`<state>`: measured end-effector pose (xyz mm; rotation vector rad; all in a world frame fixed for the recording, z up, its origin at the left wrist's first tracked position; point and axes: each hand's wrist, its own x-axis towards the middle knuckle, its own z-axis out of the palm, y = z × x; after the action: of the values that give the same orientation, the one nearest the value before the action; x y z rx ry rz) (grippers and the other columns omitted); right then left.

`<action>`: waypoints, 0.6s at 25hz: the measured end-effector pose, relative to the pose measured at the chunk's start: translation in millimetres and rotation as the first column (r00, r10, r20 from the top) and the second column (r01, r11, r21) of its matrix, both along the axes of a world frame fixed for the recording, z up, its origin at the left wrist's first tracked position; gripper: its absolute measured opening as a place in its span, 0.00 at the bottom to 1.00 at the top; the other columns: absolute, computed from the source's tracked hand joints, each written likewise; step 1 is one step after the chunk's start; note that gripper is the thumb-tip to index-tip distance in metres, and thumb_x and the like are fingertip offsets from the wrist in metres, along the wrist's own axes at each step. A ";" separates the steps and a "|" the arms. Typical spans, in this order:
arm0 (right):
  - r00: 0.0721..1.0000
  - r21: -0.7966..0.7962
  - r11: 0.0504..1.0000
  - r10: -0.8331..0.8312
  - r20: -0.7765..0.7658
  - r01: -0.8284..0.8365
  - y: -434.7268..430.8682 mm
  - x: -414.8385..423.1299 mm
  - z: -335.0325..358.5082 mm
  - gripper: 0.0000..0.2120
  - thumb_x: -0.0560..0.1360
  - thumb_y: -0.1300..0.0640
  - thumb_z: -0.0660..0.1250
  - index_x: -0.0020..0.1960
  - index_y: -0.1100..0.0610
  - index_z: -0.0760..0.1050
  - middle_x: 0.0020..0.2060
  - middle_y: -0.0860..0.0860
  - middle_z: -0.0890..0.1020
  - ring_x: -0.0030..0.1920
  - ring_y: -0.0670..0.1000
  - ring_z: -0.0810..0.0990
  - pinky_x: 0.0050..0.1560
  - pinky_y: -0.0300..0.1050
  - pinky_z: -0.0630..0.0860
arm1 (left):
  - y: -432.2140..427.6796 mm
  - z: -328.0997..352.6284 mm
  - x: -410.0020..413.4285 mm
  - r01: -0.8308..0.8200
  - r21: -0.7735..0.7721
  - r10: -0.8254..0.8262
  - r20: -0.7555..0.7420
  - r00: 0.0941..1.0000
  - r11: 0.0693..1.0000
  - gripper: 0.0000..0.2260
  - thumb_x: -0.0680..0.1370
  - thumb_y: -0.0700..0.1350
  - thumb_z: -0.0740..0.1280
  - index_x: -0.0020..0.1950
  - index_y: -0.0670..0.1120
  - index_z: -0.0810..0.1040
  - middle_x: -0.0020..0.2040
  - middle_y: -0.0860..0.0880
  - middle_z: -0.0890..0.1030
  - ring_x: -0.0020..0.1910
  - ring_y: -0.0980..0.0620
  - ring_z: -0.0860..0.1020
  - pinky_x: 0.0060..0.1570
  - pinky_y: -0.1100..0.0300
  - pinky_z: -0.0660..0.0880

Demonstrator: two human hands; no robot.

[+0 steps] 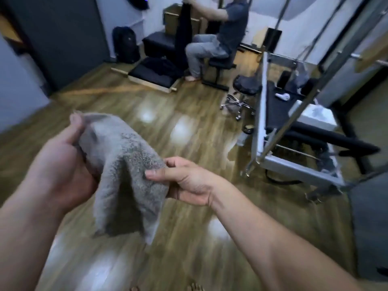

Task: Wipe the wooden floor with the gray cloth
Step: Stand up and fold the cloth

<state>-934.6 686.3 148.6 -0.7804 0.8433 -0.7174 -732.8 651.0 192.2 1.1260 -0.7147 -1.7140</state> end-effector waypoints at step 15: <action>0.659 -0.131 0.676 0.737 0.150 -0.726 168.1 234.8 65.8 0.14 0.75 0.76 0.58 0.57 0.66 0.76 0.40 0.57 0.83 0.35 0.50 0.83 0.36 0.41 0.80 | 382.0 2.6 107.0 -0.837 -0.074 0.840 0.020 0.542 0.542 0.16 0.76 0.48 0.67 0.60 0.43 0.83 0.54 0.42 0.84 0.50 0.46 0.82 0.47 0.56 0.80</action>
<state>-699.8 854.4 214.4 -0.9980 0.2631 -0.0738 -625.8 1032.9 194.8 1.1965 -0.1484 -0.8092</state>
